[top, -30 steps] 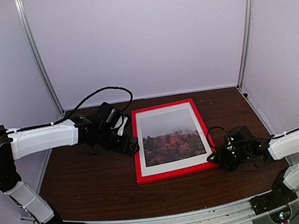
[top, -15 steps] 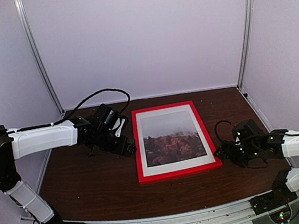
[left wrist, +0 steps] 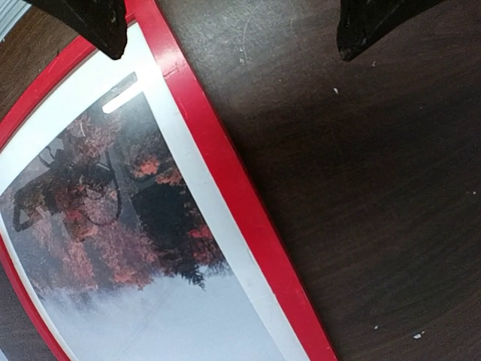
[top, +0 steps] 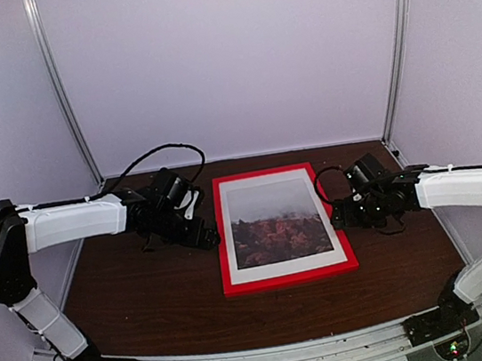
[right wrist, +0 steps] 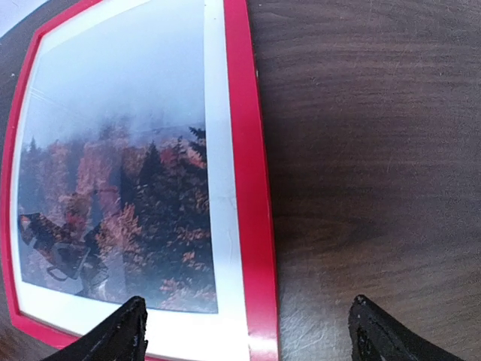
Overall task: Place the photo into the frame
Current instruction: Place the photo frame at the center of the board, then move to the center of the board.
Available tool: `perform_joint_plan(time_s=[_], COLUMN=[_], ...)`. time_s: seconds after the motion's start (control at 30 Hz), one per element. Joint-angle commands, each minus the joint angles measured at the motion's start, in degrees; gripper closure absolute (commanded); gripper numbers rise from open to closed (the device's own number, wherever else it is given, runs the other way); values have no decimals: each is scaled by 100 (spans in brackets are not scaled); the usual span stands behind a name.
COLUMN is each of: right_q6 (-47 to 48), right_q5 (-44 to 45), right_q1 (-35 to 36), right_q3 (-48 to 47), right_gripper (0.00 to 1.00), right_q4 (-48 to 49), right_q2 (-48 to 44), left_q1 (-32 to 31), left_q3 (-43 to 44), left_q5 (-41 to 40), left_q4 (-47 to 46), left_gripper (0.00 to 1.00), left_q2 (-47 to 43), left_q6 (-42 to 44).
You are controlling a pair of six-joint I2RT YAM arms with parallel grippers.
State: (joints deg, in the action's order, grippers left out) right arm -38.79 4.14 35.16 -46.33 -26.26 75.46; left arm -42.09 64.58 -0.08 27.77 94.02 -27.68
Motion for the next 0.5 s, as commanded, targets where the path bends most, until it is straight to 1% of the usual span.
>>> perform_joint_plan(time_s=[0.0, 0.17, 0.33, 0.47], right_q6=[805, 1175, 1312, 1340], right_q5=[313, 156, -707, -1396], right_q1=[-269, -664, -1061, -1227], right_q3=[-491, -903, -1259, -1421], right_gripper=[7, 6, 6, 6], right_q4=[103, 428, 675, 896], right_q2=[652, 1393, 2075, 2470], left_q1=[184, 403, 474, 596], left_q3=[17, 149, 452, 556], left_q5=[455, 902, 914, 970], left_q4=[-481, -680, -649, -723], left_gripper=[2, 2, 2, 2], left_q2=[229, 551, 944, 1228], left_q6=[-251, -377, -399, -437])
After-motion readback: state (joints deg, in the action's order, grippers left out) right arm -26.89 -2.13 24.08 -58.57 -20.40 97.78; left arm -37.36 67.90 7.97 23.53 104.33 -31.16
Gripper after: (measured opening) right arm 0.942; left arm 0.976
